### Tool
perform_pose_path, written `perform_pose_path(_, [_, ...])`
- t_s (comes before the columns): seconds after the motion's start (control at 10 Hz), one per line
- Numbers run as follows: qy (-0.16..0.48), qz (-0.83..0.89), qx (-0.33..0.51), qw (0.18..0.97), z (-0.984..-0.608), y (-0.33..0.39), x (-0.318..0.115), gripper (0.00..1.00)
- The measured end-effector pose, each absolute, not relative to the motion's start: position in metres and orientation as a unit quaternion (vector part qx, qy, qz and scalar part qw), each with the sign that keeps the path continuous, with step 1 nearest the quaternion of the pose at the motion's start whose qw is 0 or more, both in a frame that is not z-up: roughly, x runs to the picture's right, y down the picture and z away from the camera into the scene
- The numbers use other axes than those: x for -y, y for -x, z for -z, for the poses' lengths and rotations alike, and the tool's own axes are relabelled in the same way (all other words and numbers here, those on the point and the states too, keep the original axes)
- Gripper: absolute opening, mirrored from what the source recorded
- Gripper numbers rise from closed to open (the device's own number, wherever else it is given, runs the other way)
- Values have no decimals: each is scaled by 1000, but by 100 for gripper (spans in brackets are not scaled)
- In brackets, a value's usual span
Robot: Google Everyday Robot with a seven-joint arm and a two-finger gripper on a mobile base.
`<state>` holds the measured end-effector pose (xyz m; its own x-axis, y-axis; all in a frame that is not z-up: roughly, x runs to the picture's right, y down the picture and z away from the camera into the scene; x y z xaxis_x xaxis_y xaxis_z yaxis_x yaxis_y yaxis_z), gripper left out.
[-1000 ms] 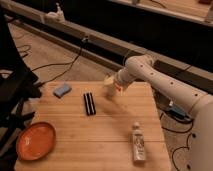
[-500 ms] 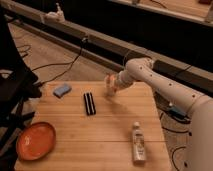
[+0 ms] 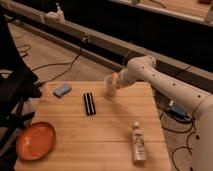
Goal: Place the pepper on the white sponge
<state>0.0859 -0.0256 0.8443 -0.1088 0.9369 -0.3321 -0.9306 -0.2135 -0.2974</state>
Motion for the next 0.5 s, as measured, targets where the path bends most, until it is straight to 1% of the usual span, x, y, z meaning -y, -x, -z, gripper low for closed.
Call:
perform_pose_path(0.3, [231, -727, 41, 646, -831, -48, 44, 0])
perform_pose_path(0.5, [251, -706, 67, 659, -830, -6, 50, 0])
